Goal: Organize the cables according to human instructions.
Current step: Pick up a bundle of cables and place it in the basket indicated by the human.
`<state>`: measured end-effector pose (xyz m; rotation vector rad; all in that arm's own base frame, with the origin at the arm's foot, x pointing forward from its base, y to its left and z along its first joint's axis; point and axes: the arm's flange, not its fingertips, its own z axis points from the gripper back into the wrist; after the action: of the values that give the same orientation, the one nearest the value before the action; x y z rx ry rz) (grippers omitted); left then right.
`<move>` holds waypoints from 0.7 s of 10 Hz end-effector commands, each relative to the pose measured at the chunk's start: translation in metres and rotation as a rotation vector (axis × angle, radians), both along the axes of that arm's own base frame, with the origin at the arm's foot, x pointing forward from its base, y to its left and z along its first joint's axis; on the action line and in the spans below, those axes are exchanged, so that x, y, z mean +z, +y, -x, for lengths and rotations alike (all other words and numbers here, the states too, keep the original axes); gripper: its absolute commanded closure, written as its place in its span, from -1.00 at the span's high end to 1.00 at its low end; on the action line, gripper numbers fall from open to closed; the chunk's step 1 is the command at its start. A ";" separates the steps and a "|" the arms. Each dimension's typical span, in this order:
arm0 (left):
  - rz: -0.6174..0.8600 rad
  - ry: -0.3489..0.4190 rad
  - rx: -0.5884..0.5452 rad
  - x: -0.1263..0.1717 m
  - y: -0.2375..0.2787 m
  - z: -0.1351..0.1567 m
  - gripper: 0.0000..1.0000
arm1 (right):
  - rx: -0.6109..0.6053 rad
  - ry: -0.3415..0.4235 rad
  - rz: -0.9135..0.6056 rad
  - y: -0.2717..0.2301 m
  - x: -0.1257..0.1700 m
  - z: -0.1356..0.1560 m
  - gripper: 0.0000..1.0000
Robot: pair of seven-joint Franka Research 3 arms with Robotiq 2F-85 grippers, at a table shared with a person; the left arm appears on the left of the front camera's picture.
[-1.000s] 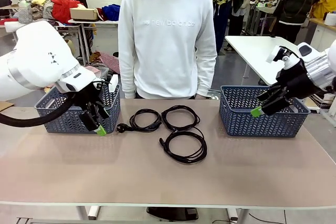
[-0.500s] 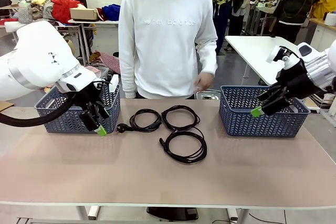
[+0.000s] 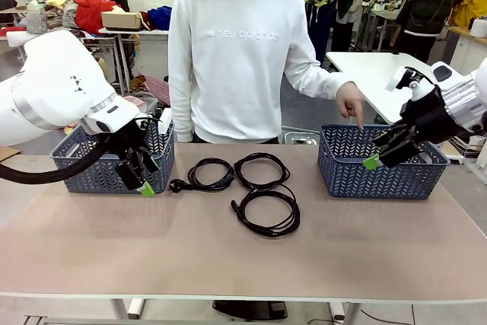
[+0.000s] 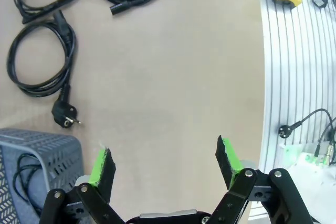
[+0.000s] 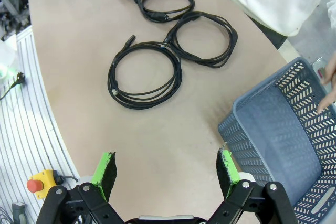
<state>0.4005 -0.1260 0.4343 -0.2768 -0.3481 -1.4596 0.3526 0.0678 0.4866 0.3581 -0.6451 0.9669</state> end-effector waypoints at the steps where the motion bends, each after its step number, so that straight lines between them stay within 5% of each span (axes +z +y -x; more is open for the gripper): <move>1: -0.001 -0.003 0.002 0.000 -0.001 -0.001 1.00 | 0.025 -0.011 -0.014 -0.003 -0.001 -0.003 1.00; 7: -0.001 -0.003 0.002 0.000 -0.001 -0.001 1.00 | 0.025 -0.011 -0.014 -0.003 -0.001 -0.003 1.00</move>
<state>0.4005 -0.1260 0.4343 -0.2768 -0.3481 -1.4596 0.3526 0.0678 0.4866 0.3580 -0.6452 0.9671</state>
